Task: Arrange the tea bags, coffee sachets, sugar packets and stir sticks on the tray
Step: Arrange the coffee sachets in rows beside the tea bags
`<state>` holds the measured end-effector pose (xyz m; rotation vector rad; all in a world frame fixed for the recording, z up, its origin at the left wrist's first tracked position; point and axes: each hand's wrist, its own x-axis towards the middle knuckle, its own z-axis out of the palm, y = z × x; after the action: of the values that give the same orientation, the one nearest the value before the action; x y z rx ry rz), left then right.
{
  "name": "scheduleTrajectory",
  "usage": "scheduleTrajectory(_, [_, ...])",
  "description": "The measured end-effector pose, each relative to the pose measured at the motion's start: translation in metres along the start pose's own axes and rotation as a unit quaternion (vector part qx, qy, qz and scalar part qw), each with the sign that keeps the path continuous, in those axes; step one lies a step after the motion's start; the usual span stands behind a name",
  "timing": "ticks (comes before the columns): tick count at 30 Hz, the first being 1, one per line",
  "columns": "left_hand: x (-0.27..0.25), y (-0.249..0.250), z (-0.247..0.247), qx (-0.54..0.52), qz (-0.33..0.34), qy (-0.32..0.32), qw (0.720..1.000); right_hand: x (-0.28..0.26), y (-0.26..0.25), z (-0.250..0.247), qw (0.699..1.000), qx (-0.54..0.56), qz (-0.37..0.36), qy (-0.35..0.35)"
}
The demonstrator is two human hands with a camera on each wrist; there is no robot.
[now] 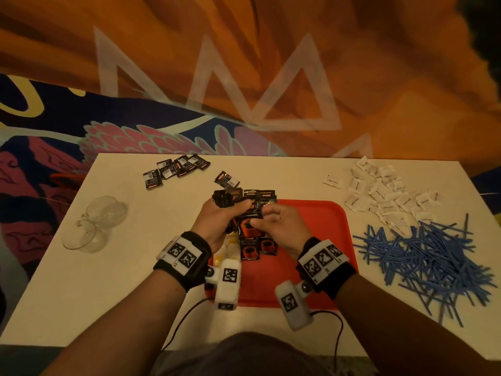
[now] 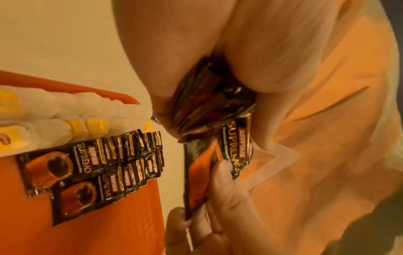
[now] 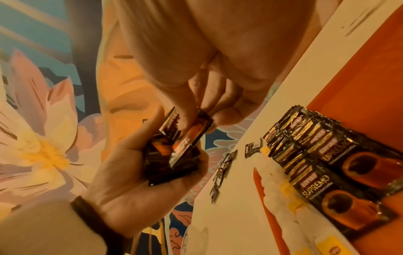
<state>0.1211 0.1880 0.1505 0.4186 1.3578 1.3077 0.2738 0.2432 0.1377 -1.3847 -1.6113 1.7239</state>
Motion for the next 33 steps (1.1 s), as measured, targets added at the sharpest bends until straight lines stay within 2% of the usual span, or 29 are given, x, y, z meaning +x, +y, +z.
scheduleTrajectory(4, [0.004,-0.003,-0.006,-0.069,-0.082,0.0,0.994,-0.004,0.005,-0.001,0.999,-0.008,-0.002,-0.033])
scheduleTrajectory(7, [0.005,-0.013,-0.01,-0.079,-0.141,-0.008,0.987,-0.003,0.015,-0.003,0.998,0.016,0.029,-0.056])
scheduleTrajectory(12, [0.006,-0.038,-0.022,-0.094,-0.123,0.009,0.988,0.006,0.061,-0.014,0.998,-0.01,0.056,-0.017])
scheduleTrajectory(15, [0.001,-0.053,-0.034,-0.124,-0.125,0.024,0.984,0.014,0.093,-0.028,0.993,-0.044,0.101,0.035])
scheduleTrajectory(20, [-0.012,-0.072,-0.05,-0.153,-0.142,0.044,0.977,0.029,0.132,-0.035,0.977,-0.122,0.163,0.068])
scheduleTrajectory(25, [-0.017,-0.083,-0.063,-0.181,-0.162,0.078,0.967,0.039,0.141,-0.021,0.969,-0.166,0.17,0.068])
scheduleTrajectory(33, [-0.018,-0.084,-0.076,-0.207,-0.168,0.059,0.962,0.052,0.153,-0.009,0.964,-0.165,0.187,0.09])
